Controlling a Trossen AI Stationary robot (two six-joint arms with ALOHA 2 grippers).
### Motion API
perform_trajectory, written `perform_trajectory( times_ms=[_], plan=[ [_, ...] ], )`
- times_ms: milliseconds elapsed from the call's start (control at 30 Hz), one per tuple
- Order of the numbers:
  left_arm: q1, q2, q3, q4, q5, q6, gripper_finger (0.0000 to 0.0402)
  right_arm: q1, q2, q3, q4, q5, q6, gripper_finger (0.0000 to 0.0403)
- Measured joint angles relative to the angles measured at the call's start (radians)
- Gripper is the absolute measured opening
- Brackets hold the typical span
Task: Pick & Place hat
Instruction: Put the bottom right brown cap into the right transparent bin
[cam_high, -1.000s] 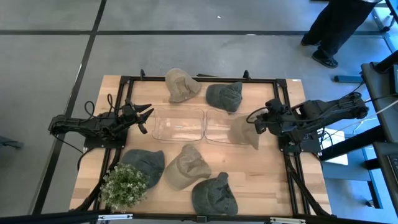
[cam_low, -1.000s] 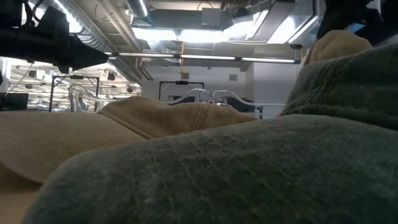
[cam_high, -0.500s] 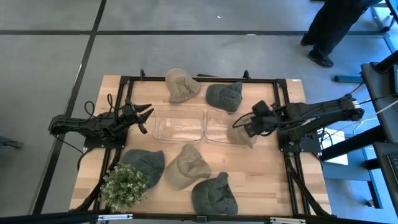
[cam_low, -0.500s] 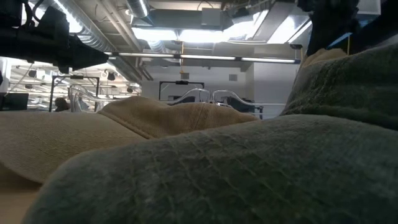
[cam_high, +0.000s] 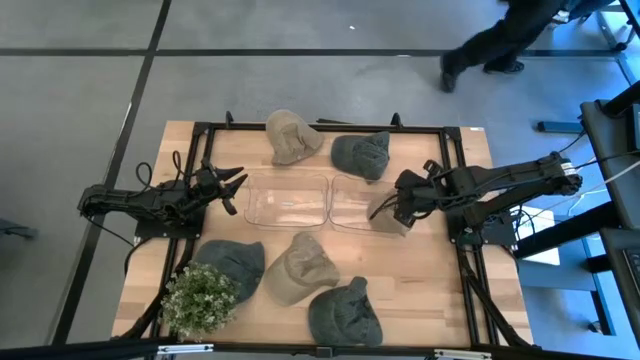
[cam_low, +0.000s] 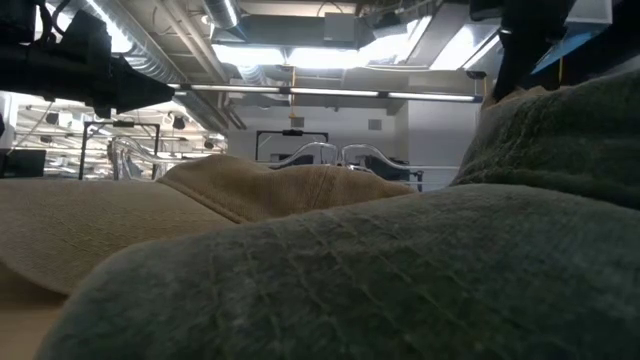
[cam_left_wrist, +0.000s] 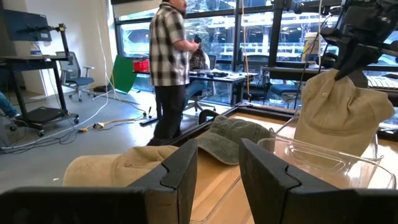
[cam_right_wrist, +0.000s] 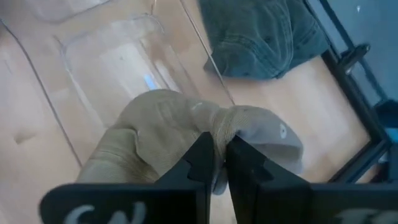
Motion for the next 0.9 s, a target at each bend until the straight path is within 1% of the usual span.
perform_trajectory(
  times_ms=[100,300,467,600,767,900],
  plan=[
    [0.000,0.000,0.000,0.000,0.000,0.000,0.0114,-0.026,0.000,0.000,0.010,0.000,-0.081,0.0032],
    [0.000,0.000,0.000,0.000,0.002,-0.002,0.0114,-0.073,0.000,0.000,0.014,0.000,-0.227,0.0041],
    [0.000,0.000,0.000,0.000,0.033,-0.023,0.0114,-0.087,0.000,0.000,0.014,-0.007,-0.326,0.0033],
    [0.000,0.000,0.000,0.000,0.034,-0.051,0.0114,-0.086,0.000,0.000,0.012,-0.012,-0.365,0.0038],
    [0.000,0.000,0.000,0.000,0.034,-0.052,0.0114,-0.083,0.000,0.000,0.000,-0.110,-0.387,0.0040],
    [0.000,0.000,0.000,0.000,0.034,-0.052,0.0114,-0.073,0.000,0.000,-0.033,-0.110,-0.439,0.0036]
  ],
)
